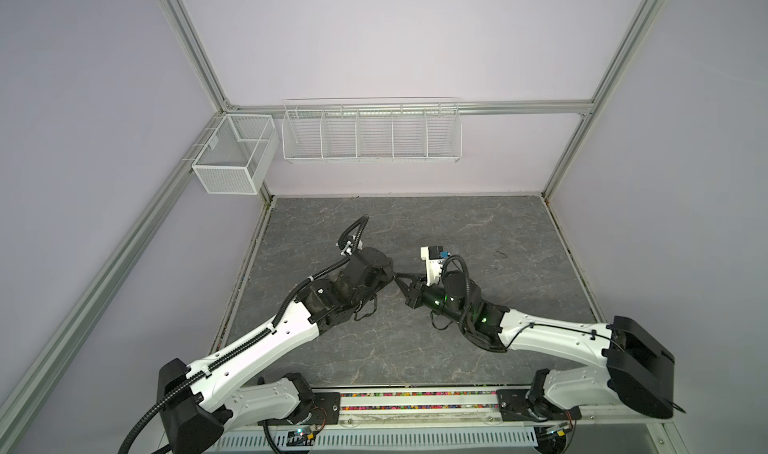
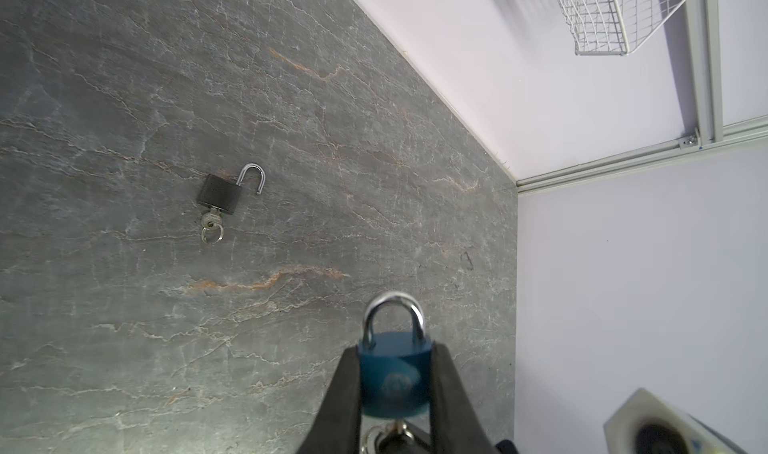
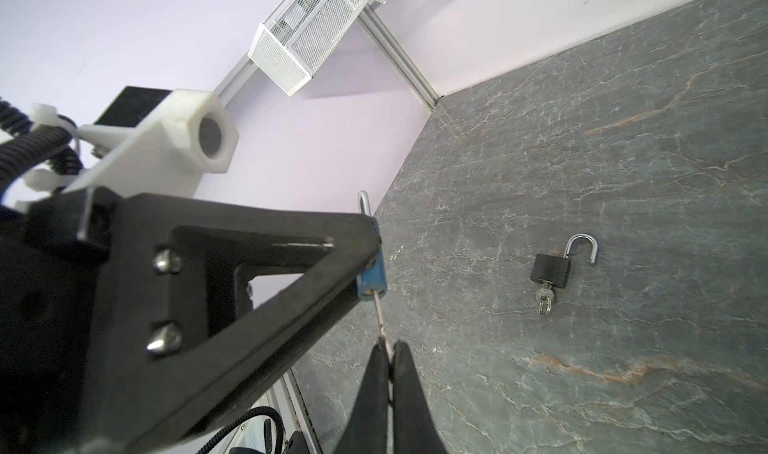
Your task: Unlock with the key
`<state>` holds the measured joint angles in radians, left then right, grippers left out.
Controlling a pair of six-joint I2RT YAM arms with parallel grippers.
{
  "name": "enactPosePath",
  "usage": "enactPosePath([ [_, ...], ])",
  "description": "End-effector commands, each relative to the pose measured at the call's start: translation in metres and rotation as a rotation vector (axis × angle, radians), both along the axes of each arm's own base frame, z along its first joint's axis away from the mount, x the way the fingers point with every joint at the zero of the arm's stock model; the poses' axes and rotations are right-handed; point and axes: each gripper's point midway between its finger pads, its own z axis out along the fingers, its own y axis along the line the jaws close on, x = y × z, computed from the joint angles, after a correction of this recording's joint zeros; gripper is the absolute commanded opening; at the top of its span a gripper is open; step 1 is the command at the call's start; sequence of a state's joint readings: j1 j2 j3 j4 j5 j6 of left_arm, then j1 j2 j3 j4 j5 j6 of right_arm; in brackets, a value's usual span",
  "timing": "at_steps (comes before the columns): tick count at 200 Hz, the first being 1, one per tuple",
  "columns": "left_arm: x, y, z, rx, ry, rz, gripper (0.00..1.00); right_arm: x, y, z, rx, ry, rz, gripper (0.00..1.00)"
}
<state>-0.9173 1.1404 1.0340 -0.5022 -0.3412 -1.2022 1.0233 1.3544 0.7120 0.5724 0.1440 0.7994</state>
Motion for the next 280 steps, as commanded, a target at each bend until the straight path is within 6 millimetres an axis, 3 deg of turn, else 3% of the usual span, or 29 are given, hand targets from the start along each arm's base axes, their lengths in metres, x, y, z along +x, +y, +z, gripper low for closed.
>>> enactPosePath([
  [1, -0.012, -0.008, -0.011, -0.021, 0.059, -0.032, 0.0, 0.007, -0.006, 0.029, 0.084, -0.063, -0.074, 0.06],
  [47, -0.012, -0.011, -0.021, 0.006, 0.079, -0.028, 0.0, 0.016, -0.015, 0.019, 0.115, 0.041, -0.168, 0.06],
  [135, -0.008, 0.005, -0.014, 0.081, 0.041, 0.016, 0.0, 0.002, 0.001, 0.039, 0.164, 0.007, -0.088, 0.06],
  [172, -0.009, 0.01, -0.01, 0.086, 0.029, 0.024, 0.0, 0.0, 0.002, 0.037, 0.182, 0.002, -0.076, 0.06],
  [253, -0.003, 0.011, 0.025, -0.085, -0.046, 0.085, 0.0, -0.003, -0.002, 0.02, 0.144, -0.028, -0.101, 0.06],
  [280, 0.0, 0.003, 0.033, -0.161, -0.05, 0.091, 0.0, -0.008, 0.006, 0.028, 0.163, -0.084, -0.075, 0.06],
])
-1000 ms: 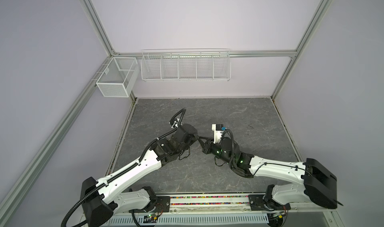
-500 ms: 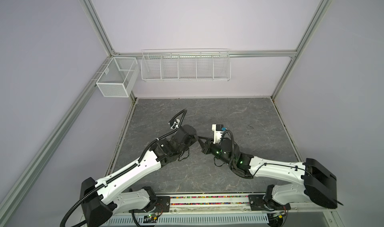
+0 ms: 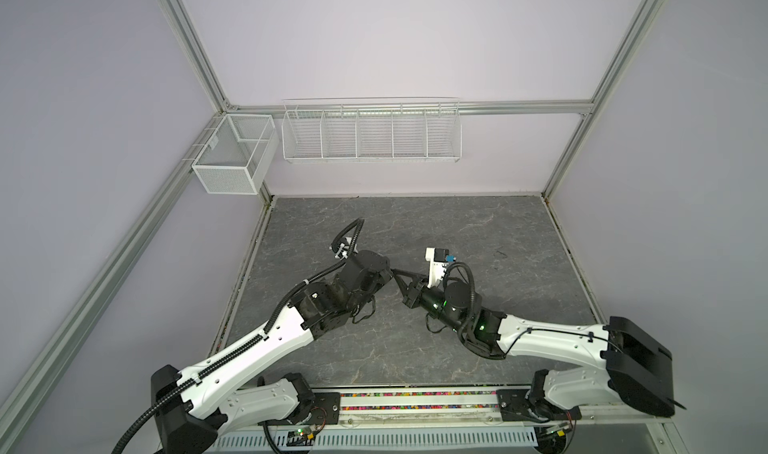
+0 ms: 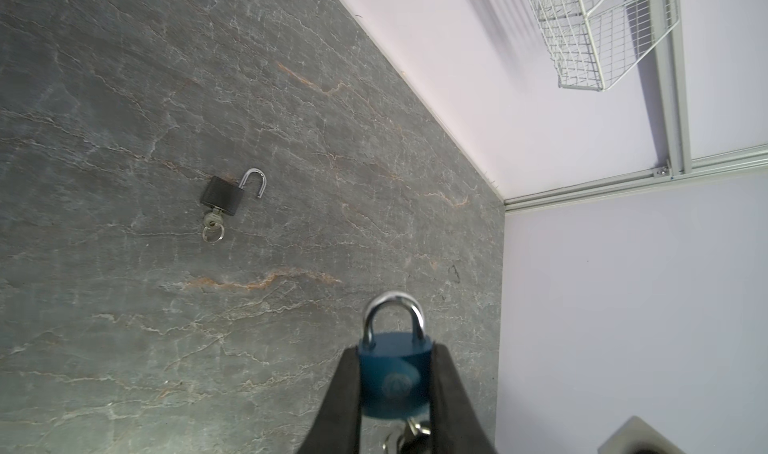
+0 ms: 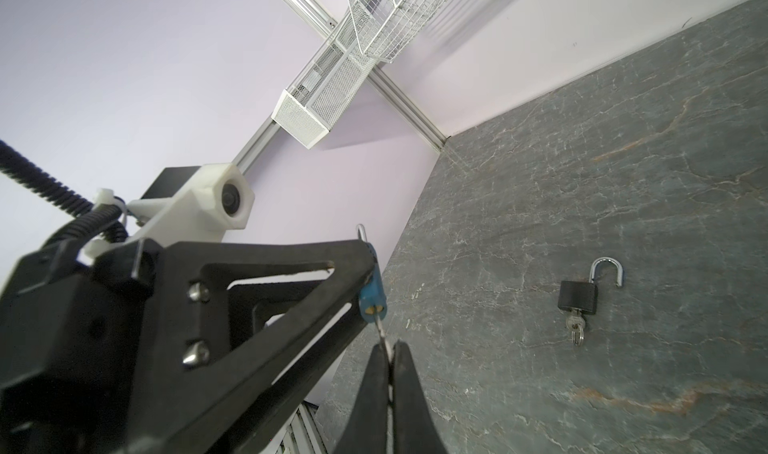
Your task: Unlock with the key
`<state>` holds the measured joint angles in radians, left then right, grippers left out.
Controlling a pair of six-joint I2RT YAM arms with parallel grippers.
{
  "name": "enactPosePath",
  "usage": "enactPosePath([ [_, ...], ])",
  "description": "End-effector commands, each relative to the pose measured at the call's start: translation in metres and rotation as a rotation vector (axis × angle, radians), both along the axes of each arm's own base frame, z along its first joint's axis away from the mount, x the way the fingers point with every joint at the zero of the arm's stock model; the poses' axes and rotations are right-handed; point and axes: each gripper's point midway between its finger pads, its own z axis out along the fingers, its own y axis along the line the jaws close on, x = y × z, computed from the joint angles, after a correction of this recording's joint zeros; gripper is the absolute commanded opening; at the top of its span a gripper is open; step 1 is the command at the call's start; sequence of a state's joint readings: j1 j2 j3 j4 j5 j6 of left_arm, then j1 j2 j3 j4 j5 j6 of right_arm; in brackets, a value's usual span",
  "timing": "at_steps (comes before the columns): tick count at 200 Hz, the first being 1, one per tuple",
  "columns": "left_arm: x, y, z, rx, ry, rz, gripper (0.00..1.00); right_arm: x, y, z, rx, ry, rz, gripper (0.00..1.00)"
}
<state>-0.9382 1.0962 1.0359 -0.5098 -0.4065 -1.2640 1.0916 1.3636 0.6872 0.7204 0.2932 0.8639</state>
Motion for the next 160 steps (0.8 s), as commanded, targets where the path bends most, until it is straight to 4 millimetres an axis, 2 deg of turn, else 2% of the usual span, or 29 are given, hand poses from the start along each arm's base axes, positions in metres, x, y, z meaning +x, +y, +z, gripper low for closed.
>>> enactPosePath([
  [1, 0.004, -0.007, 0.016, -0.104, -0.025, 0.026, 0.0, -0.004, 0.005, 0.007, 0.029, -0.07, 0.007, 0.06],
  [36, 0.007, -0.006, 0.027, -0.121, -0.049, 0.041, 0.0, -0.001, 0.004, 0.013, 0.022, -0.098, -0.02, 0.06],
  [68, 0.006, -0.016, 0.03, -0.12, -0.044, -0.005, 0.0, 0.001, 0.002, 0.026, -0.004, -0.172, -0.053, 0.06],
  [94, 0.003, -0.005, 0.02, 0.015, -0.006, 0.002, 0.0, -0.005, 0.002, 0.038, -0.015, -0.208, -0.02, 0.06],
  [126, 0.001, -0.017, 0.015, -0.052, 0.005, -0.032, 0.0, -0.009, 0.008, 0.047, 0.014, -0.231, 0.019, 0.06],
  [160, -0.002, -0.02, 0.012, 0.011, 0.013, -0.055, 0.0, -0.005, 0.003, 0.06, 0.06, -0.224, 0.031, 0.06],
])
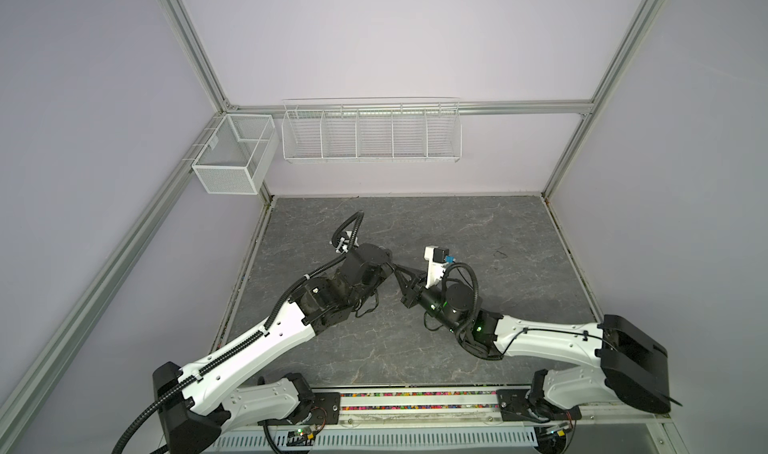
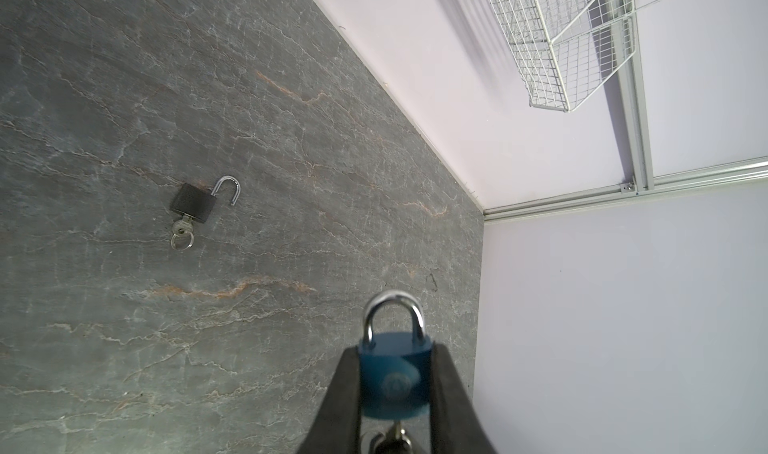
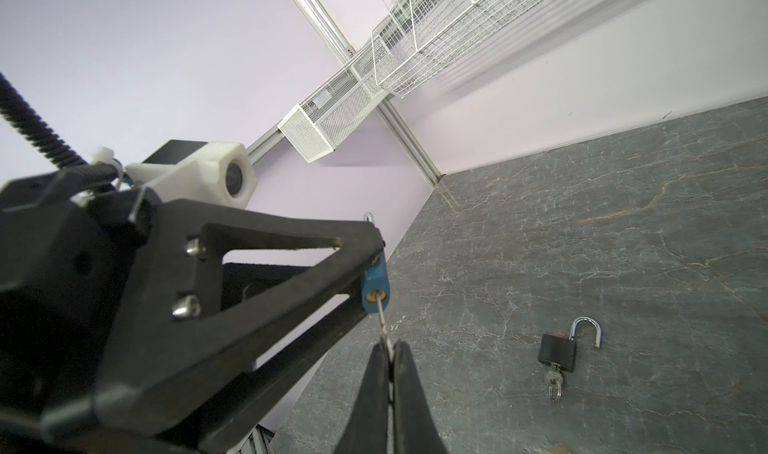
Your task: Unlock with the key
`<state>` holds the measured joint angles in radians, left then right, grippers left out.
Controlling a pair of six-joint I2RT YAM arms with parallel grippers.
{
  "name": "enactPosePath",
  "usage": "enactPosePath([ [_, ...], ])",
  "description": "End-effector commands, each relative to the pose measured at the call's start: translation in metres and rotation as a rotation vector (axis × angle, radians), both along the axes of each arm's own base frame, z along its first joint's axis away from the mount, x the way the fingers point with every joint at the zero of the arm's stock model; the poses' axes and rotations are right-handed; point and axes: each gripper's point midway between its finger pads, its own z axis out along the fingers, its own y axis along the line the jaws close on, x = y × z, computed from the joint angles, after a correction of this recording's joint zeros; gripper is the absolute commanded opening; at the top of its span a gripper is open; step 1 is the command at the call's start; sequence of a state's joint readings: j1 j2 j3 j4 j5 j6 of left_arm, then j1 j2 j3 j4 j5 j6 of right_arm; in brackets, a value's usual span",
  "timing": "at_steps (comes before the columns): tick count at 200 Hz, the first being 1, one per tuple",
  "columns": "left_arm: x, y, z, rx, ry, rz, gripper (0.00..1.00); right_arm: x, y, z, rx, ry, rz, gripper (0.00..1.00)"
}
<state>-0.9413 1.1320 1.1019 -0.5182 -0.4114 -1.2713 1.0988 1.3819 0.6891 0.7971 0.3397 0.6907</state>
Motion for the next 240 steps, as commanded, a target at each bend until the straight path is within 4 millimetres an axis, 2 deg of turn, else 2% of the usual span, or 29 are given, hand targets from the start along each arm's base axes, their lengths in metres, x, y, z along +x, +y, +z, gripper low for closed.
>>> enactPosePath([
  [1, -0.008, -0.012, -0.004, 0.034, 0.024, -0.062, 0.0, -0.009, 0.003, 0.048, 0.114, -0.065, 0.081, 0.06],
  [70, -0.01, -0.011, -0.017, 0.099, 0.013, -0.099, 0.0, -0.003, -0.006, 0.058, 0.251, 0.059, 0.192, 0.06],
  [88, -0.011, -0.01, -0.014, 0.077, 0.015, -0.093, 0.0, -0.004, -0.003, 0.05, 0.213, 0.071, 0.197, 0.06],
  [110, -0.013, -0.018, -0.005, 0.021, 0.003, -0.118, 0.0, -0.004, 0.0, 0.045, 0.204, 0.063, 0.188, 0.06],
  [126, -0.014, -0.014, -0.015, 0.072, 0.032, -0.11, 0.0, -0.005, -0.001, 0.054, 0.232, 0.052, 0.193, 0.06],
  [139, -0.016, -0.012, -0.022, 0.077, 0.059, -0.103, 0.0, -0.011, 0.004, 0.057, 0.189, 0.023, 0.199, 0.06],
  [151, -0.017, -0.021, -0.018, 0.024, 0.058, -0.124, 0.0, -0.014, 0.008, 0.053, 0.123, -0.011, 0.174, 0.06],
  [165, -0.019, -0.029, -0.016, -0.014, 0.068, -0.145, 0.0, -0.008, 0.006, 0.048, 0.106, -0.028, 0.133, 0.06],
  [187, -0.021, -0.035, -0.02, -0.025, 0.084, -0.163, 0.0, -0.01, 0.009, 0.055, 0.104, -0.075, 0.143, 0.06],
  [215, -0.015, -0.025, -0.019, 0.041, 0.057, -0.125, 0.0, -0.01, 0.001, 0.051, 0.102, -0.056, 0.116, 0.06],
  [240, -0.008, -0.012, -0.018, 0.113, 0.016, -0.079, 0.0, -0.015, -0.007, 0.056, 0.102, -0.057, 0.12, 0.06],
])
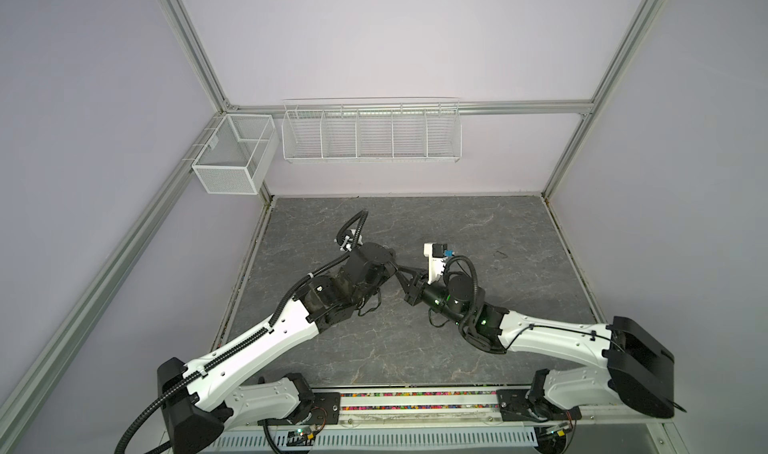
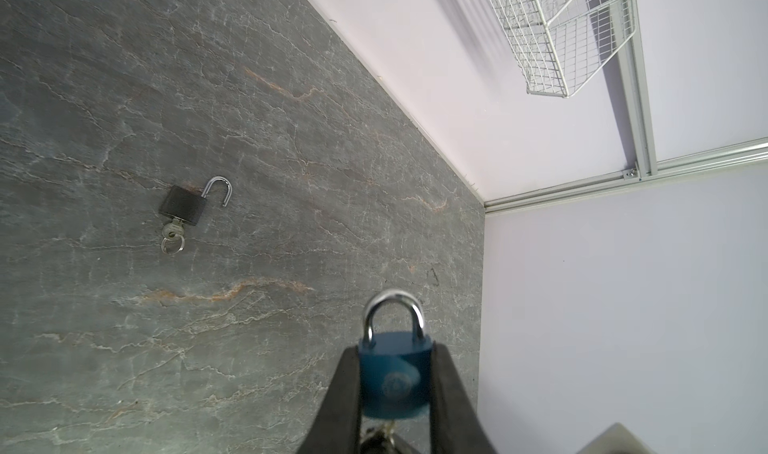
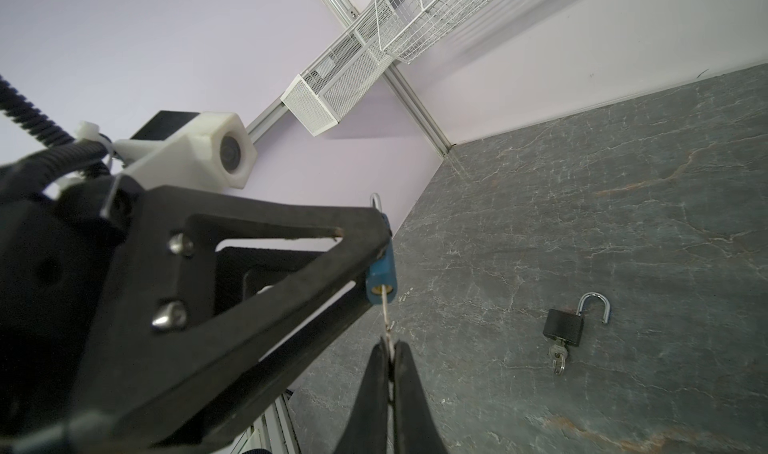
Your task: Unlock with the key
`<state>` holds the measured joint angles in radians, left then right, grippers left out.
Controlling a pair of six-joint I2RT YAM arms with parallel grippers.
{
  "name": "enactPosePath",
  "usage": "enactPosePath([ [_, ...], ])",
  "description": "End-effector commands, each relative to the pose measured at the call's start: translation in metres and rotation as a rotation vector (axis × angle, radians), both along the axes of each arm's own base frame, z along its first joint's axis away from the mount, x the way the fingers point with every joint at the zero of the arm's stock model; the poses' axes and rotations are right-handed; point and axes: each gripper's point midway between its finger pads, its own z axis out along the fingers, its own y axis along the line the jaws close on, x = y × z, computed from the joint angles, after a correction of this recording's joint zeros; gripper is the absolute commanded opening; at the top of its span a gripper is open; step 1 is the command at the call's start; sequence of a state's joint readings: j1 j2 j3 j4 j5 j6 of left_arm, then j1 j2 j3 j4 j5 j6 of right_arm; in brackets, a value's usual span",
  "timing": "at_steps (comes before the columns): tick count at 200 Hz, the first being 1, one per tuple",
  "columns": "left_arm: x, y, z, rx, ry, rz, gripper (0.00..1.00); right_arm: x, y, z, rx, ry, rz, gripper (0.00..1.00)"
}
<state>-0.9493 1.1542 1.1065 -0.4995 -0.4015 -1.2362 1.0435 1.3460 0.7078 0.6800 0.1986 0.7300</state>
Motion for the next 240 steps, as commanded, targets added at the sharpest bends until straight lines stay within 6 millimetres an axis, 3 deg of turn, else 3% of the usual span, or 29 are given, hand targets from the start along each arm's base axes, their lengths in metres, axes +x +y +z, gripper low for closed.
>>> enactPosePath([
  [1, -0.009, -0.002, -0.016, 0.092, 0.025, -0.042, 0.0, -0.016, -0.006, 0.06, 0.137, -0.111, 0.035, 0.06],
  [22, -0.002, 0.004, -0.017, 0.107, 0.009, -0.012, 0.0, -0.021, -0.004, 0.059, 0.139, -0.099, 0.067, 0.06],
  [62, 0.009, 0.015, 0.0, 0.086, -0.053, 0.03, 0.0, -0.022, -0.003, 0.039, 0.166, -0.03, 0.07, 0.06],
  [88, 0.008, 0.02, 0.0, 0.107, -0.04, 0.033, 0.0, -0.025, -0.001, 0.039, 0.164, -0.043, 0.086, 0.06],
  [144, 0.003, 0.018, 0.012, 0.032, -0.055, 0.002, 0.0, -0.008, -0.004, 0.009, 0.073, 0.046, 0.027, 0.06],
  [240, 0.001, 0.015, 0.007, 0.032, -0.04, -0.013, 0.0, -0.006, 0.003, 0.026, 0.084, 0.017, 0.058, 0.06],
])
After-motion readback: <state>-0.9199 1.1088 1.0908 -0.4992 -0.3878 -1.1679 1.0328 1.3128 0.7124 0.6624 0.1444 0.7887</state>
